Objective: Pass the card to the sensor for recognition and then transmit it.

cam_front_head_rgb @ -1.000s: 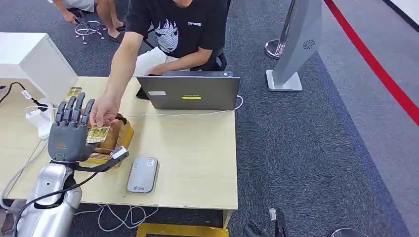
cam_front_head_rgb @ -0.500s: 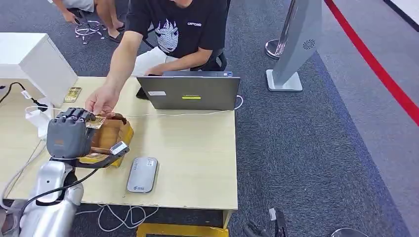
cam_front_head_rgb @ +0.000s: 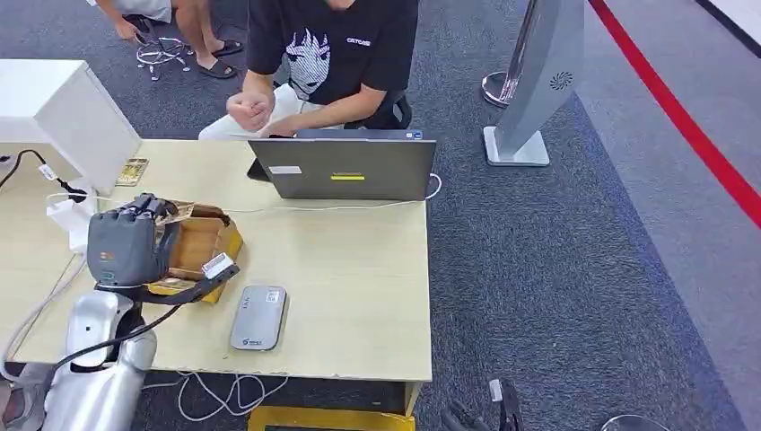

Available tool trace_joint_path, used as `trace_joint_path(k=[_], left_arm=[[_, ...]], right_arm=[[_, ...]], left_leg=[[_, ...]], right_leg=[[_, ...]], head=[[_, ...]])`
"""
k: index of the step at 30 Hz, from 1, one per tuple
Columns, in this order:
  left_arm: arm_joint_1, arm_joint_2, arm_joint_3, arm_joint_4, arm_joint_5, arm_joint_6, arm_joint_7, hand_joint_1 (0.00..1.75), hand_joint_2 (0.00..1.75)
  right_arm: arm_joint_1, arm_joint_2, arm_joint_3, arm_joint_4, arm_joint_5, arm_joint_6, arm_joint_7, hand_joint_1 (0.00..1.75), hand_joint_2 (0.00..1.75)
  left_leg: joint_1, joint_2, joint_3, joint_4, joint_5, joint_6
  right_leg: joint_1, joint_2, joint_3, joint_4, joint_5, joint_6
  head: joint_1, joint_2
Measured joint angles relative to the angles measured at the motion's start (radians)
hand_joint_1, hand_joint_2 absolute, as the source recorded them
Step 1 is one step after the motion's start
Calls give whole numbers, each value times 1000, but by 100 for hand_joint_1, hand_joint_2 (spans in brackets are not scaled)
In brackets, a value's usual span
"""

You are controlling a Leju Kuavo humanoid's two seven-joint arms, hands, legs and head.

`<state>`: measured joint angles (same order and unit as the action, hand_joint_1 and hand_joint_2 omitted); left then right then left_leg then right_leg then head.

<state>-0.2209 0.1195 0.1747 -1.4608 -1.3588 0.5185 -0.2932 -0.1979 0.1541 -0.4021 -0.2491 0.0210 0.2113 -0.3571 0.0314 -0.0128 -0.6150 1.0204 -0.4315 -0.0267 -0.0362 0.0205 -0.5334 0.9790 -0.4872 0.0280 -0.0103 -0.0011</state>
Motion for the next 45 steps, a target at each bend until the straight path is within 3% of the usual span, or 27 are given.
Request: trace_joint_path(k=[3, 6, 14, 22, 35, 39, 45], left_arm=[[70, -45, -36, -30, -44, -18, -15, 175, 175], [137, -71, -101, -30, -78, -5, 12, 175, 175], [186, -95, -150, -24, -61, -21, 26, 175, 175], [182, -119, -152, 79, -94, -7, 66, 175, 175], [176, -131, -152, 108, -97, -7, 70, 175, 175], [161, -129, -152, 157, -148, -10, 130, 175, 175], [137, -110, -147, 248, -171, -11, 147, 175, 175]], right_arm=[[6, 0, -12, 0, -6, 2, -7, 0, 175], [9, 0, -23, 0, -8, 2, -11, 0, 175], [13, 0, -36, 0, -7, 2, -12, 0, 175], [11, 0, -43, 0, 5, -2, -8, 0, 175], [10, 0, -45, 0, 7, -11, -8, 0, 175], [8, 0, -53, 0, 14, -7, -8, 0, 175], [7, 0, -62, 0, 20, 3, -2, 0, 175]], left_leg=[[-1, 0, 0, 0, -1, 1], [-2, 0, 0, 0, -1, 1], [-1, 0, 0, 0, -1, 1], [-1, 0, 0, 0, -1, 1], [-1, 0, 0, 0, -1, 1], [-1, 0, 0, 0, -1, 1], [-1, 0, 0, 0, -1, 1]], right_leg=[[-1, 0, 0, -1, 0, 1], [-2, 0, -1, -1, 0, 1], [-1, 0, 0, 0, 0, 1], [-2, 0, 0, -1, 0, 1], [-2, 0, 0, 0, 0, 1], [-2, 0, 0, 0, 0, 1], [-1, -1, 0, 0, 0, 1]], head=[[0, 0], [0, 0], [0, 0], [0, 0], [0, 0], [0, 0], [0, 0]])
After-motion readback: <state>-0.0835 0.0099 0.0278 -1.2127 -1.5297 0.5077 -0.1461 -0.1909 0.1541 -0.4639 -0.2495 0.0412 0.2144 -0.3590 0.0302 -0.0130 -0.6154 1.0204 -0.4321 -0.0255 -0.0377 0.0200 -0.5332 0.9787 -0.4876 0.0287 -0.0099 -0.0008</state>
